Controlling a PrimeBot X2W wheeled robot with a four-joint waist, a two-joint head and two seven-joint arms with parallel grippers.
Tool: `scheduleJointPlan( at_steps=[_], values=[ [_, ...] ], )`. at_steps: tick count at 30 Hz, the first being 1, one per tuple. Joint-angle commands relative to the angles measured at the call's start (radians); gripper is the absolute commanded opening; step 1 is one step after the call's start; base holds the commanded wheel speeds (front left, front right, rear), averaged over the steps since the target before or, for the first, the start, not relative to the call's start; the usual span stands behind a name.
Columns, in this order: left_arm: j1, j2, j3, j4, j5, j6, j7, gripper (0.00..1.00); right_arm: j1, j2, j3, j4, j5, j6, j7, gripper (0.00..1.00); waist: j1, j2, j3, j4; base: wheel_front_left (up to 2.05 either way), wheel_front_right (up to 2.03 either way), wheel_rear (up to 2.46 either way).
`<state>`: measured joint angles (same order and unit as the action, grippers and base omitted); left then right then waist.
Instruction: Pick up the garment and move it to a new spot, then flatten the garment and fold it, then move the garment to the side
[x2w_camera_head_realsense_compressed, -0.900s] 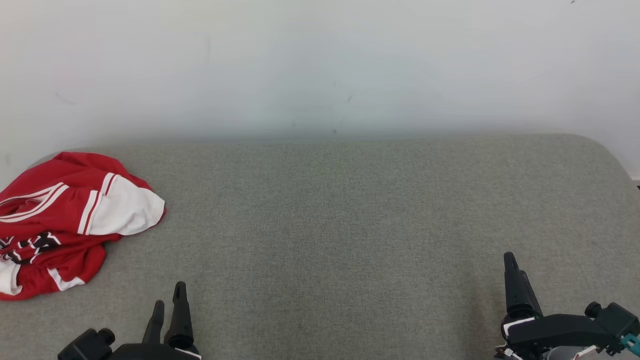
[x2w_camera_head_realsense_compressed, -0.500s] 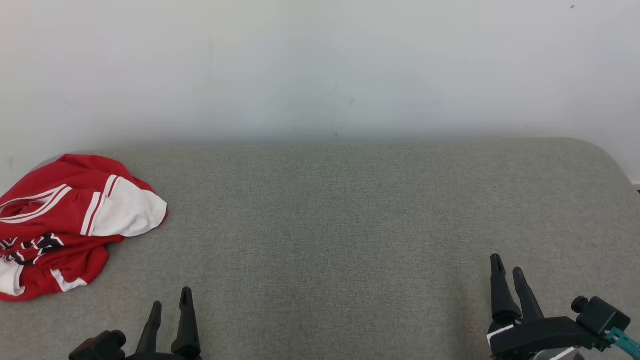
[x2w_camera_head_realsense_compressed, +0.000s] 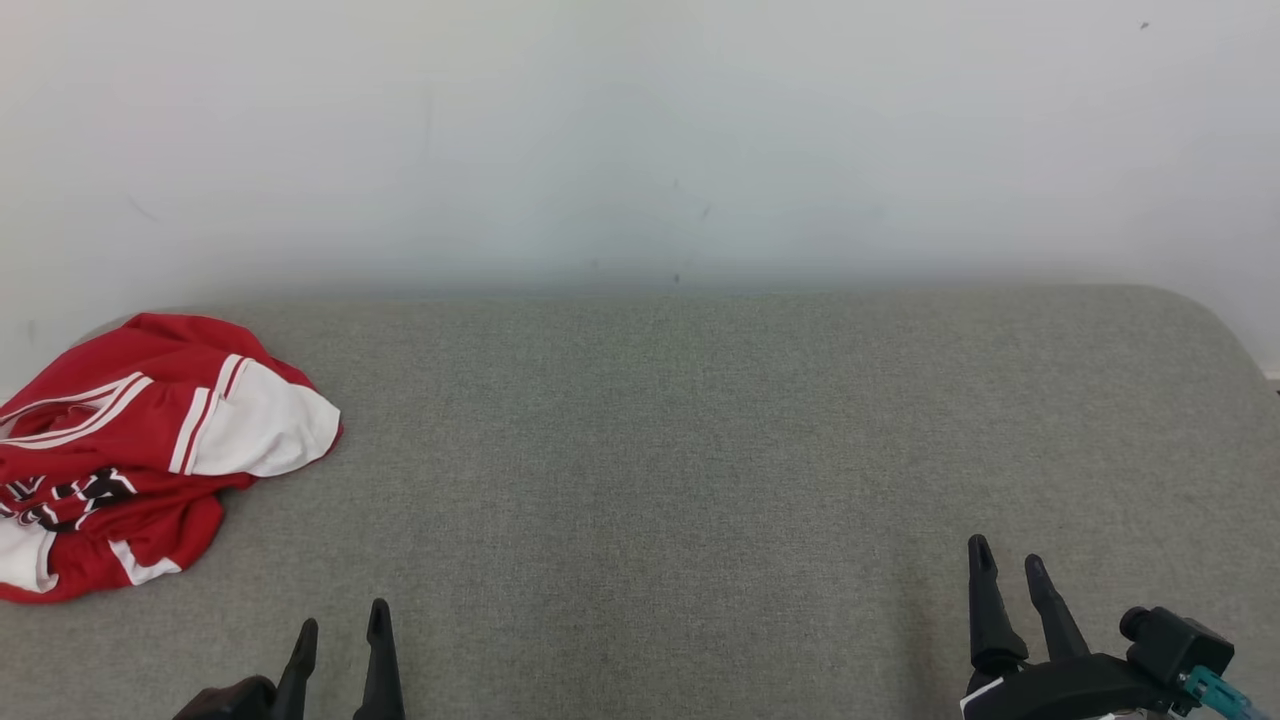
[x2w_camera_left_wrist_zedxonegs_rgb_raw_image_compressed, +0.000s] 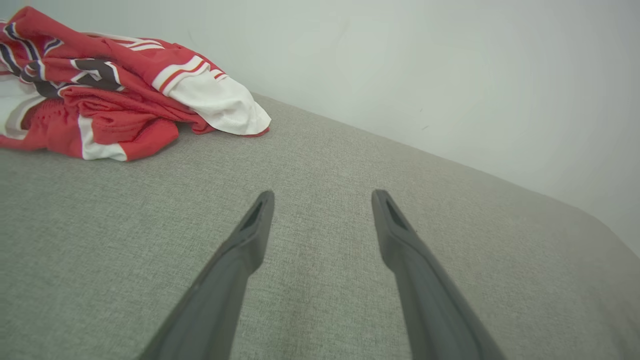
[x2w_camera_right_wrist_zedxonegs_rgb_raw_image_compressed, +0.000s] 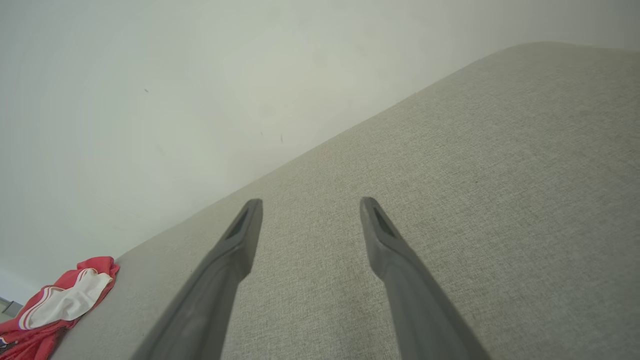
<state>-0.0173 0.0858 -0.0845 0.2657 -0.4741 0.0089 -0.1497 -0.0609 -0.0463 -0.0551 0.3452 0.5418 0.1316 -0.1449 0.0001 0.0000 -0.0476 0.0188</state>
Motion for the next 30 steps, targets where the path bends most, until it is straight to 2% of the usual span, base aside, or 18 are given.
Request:
scheduleJointPlan(
  at_steps=[1,16,30],
  values=[
    [0.009,0.010,-0.004,-0.011,0.034,0.001,-0.012,1.00,-0.004,-0.004,0.004,0.002,-0.034,-0.001,-0.011,1.00,-0.0001,0.0000,-0.002,0.001,0.00,0.00,0.00],
    [0.037,0.025,-0.031,-0.017,0.155,-0.014,-0.047,1.00,0.003,-0.005,0.022,0.036,-0.174,-0.001,-0.048,1.00,-0.0001,0.0000,-0.012,0.000,0.00,0.00,0.00],
    [0.068,-0.002,-0.005,-0.017,0.209,-0.030,-0.074,1.00,0.007,-0.005,0.032,0.067,-0.263,-0.001,-0.077,1.00,-0.0001,0.0000,-0.021,0.002,0.00,0.00,0.00]
  ],
)
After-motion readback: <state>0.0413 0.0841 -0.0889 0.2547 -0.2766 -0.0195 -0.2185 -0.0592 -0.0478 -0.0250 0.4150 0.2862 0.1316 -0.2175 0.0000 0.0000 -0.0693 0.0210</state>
